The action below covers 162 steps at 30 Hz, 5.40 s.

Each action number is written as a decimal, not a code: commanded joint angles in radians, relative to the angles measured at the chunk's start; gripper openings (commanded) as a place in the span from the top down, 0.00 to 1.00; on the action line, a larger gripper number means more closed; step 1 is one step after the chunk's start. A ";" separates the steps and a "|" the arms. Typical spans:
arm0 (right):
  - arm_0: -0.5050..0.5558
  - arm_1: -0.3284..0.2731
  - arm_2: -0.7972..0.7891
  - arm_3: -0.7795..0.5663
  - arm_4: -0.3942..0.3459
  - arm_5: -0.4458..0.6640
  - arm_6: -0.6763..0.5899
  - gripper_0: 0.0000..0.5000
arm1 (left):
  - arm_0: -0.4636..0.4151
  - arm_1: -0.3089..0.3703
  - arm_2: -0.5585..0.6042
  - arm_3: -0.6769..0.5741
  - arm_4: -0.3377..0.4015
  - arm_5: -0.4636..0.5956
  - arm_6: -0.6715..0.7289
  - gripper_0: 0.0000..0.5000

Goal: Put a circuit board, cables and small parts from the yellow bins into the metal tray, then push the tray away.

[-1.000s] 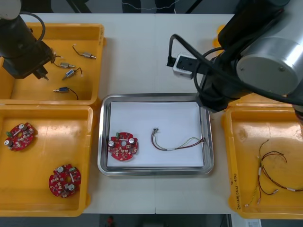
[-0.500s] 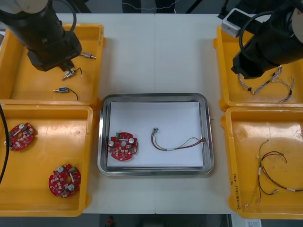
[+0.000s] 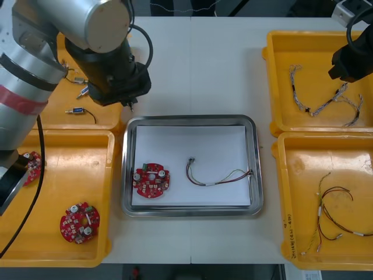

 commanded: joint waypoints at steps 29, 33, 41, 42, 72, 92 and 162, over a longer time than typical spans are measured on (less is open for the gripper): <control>-0.308 -0.025 -0.182 0.626 0.214 -0.064 -0.203 0.00 | 0.141 -0.033 -0.245 -0.002 -0.061 -0.193 -0.038 0.99; -0.308 -0.026 -0.182 0.670 0.225 -0.122 -0.209 0.00 | 0.142 -0.033 -0.255 0.039 -0.071 -0.235 -0.038 0.99; -0.350 -0.025 -0.186 0.827 0.249 -0.245 -0.215 0.00 | 0.142 -0.037 -0.261 0.073 -0.082 -0.274 -0.033 0.99; -0.358 -0.026 -0.186 0.856 0.256 -0.260 -0.218 0.00 | 0.142 -0.037 -0.261 0.074 -0.084 -0.274 -0.033 1.00; -0.353 -0.068 -0.220 1.136 0.306 -0.469 -0.416 0.00 | 0.081 -0.037 -0.184 -0.024 -0.085 -0.139 0.062 0.00; -0.262 -0.083 -0.224 1.138 0.217 -0.492 -0.442 0.00 | -0.019 0.157 0.020 -0.050 0.024 0.003 -0.012 0.00; -0.167 -0.032 -0.157 1.138 0.164 -0.564 -0.550 0.00 | -0.146 0.190 0.048 0.854 -0.055 -0.937 -0.728 0.00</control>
